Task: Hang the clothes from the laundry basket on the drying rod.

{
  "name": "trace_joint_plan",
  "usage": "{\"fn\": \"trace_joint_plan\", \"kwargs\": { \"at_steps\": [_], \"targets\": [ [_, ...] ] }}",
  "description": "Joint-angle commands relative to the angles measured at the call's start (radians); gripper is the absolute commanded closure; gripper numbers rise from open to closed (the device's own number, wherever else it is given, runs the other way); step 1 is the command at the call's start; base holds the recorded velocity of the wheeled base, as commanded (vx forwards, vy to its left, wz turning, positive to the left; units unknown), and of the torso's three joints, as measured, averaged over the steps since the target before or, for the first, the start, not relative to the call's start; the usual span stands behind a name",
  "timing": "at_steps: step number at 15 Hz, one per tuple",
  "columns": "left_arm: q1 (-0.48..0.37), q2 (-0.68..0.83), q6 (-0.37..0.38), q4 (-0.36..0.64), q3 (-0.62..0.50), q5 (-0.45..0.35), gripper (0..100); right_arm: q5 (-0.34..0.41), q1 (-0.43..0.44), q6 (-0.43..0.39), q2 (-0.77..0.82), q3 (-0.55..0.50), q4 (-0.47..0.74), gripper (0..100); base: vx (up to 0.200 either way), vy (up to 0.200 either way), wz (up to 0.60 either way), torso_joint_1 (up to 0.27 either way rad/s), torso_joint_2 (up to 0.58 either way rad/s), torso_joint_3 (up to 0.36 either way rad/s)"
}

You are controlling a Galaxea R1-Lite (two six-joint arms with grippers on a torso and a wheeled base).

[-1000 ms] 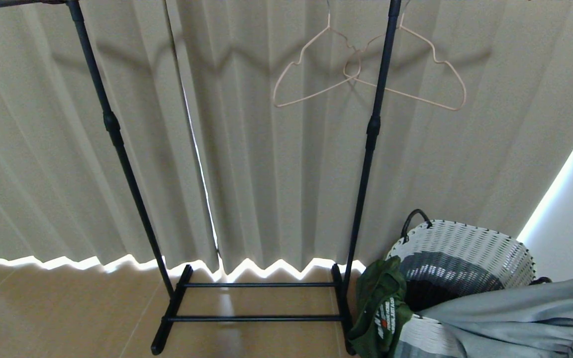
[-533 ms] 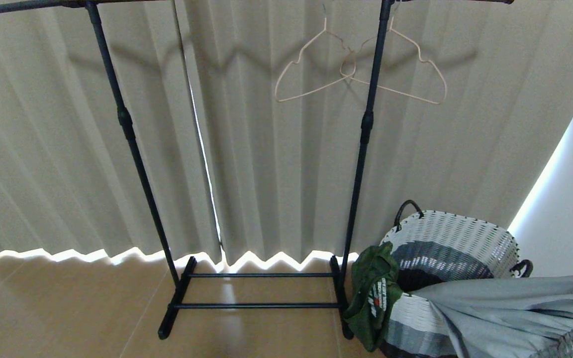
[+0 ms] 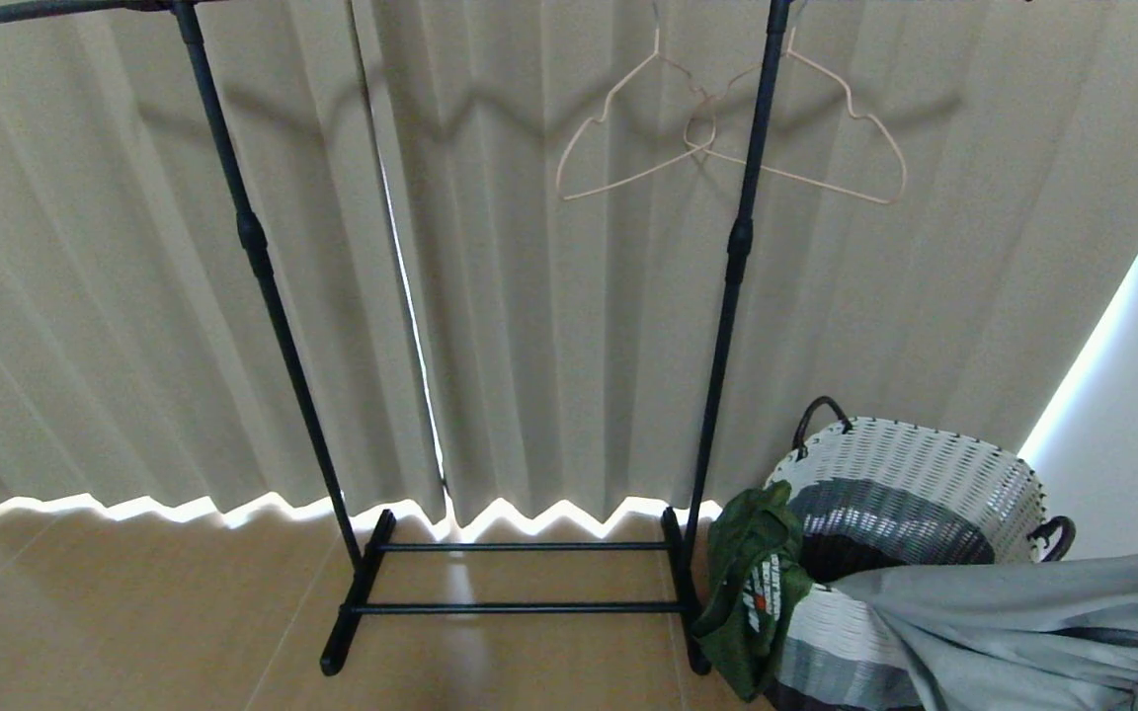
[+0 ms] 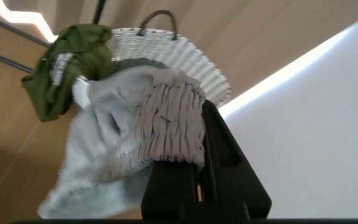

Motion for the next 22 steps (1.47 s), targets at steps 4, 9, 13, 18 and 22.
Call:
{"fn": "trace_joint_plan", "kwargs": {
  "at_steps": [4,9,13,18,22],
  "targets": [
    [0.0,0.001,0.008,0.001,0.001,-0.001,0,0.027,-0.001,0.0,0.004,0.002,-0.004,100,0.0,0.1,0.0,0.002,0.0,0.004],
    [0.0,0.003,0.058,0.002,0.001,-0.011,0,0.111,-0.001,0.0,0.033,-0.014,-0.002,100,0.0,0.0,0.0,0.0,0.0,0.0],
    [0.0,0.0,0.058,-0.001,-0.001,-0.106,0,0.249,0.001,0.012,0.117,-0.092,-0.002,100,0.0,0.0,0.0,0.0,0.0,0.0],
    [0.0,0.006,-0.094,-0.065,-0.14,-0.386,0,0.395,0.107,0.217,0.213,-0.242,-0.001,100,0.0,0.0,0.0,0.0,0.0,0.0],
    [-0.018,0.242,-0.114,-0.078,-0.283,-0.546,0,0.395,0.25,0.273,0.274,-0.314,-0.013,100,0.0,0.0,0.0,0.0,0.0,0.0]
  ]
}}
